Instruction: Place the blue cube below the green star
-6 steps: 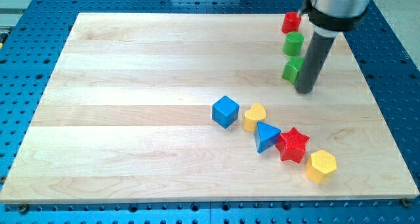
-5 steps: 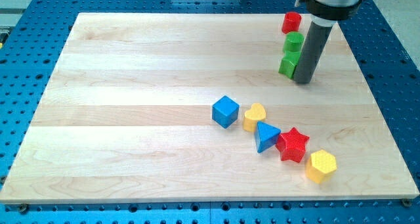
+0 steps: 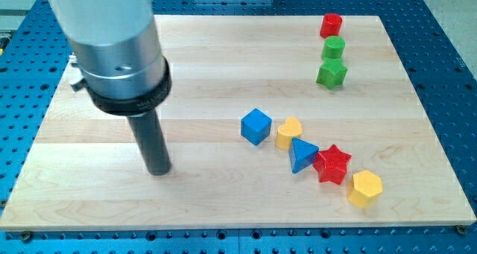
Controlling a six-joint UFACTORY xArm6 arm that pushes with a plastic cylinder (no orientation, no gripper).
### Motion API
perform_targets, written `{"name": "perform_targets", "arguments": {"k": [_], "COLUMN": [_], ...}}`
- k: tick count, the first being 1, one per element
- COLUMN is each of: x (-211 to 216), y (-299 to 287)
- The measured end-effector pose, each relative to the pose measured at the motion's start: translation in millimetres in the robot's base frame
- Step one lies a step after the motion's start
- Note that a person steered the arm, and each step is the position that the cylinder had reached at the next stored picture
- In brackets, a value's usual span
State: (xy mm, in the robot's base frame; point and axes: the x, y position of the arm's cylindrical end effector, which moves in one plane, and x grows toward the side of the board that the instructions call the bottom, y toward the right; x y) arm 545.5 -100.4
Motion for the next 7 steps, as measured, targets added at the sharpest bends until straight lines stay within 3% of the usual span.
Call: {"name": "perform_targets", "arguments": {"k": [3, 5, 6, 7], "x": [-62.0, -56.2, -94.6, -100.2], "y": [137.3, 177.9, 209.1, 192.3]}}
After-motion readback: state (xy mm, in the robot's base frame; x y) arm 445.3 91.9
